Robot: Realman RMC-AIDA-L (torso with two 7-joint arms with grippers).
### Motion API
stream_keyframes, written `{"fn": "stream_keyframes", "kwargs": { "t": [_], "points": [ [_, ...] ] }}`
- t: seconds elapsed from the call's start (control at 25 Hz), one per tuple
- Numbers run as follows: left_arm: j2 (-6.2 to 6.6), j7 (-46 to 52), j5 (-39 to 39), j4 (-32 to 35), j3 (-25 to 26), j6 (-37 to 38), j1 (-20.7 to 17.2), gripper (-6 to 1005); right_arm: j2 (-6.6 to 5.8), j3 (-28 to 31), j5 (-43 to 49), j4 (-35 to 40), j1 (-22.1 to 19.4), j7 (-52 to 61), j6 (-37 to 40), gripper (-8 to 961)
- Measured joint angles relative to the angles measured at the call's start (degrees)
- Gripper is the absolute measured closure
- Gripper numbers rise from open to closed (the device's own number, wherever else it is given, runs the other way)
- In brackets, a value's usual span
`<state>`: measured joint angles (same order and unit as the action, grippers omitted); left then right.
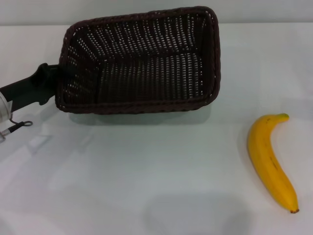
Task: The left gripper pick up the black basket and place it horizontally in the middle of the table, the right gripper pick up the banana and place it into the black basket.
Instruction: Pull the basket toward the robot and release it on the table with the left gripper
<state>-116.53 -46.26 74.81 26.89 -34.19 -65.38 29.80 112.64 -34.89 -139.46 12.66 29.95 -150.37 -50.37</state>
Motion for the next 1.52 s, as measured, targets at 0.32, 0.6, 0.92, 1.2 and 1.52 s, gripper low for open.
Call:
{"fn": "stream_keyframes", "kwargs": {
  "t": [0.32,0.6,0.92,1.2,1.52],
  "points": [
    [1.12,2.2,-1.2,-0.3,-0.4,-2.1,0.0,658,0.07,0.0,-0.3,0.0,-0.8,0.0,-0.7,83],
    [1.0,4.1,-4.1,-0.4,-0.4,-2.0,0.3,636,0.23,0.0,-0.3,-0.1,-0.9,0.0,-0.8,83],
    [1.07,2.8,-4.0,0.5,-0.2,-2.9,0.2,439,0.64,0.1,-0.3,-0.1,-1.5,0.0,-1.1,83],
    [0.64,2.3,-2.1,4.4,-0.1,-5.7,0.2,306,1.08,0.3,-0.3,0.0,-1.5,0.0,-1.1,83],
    [0.96,-4.2,5.9,4.8,0.1,-8.7,-2.3,119,1.29,0.6,-0.3,0.0,-1.2,0.0,-1.1,83]
  ]
}}
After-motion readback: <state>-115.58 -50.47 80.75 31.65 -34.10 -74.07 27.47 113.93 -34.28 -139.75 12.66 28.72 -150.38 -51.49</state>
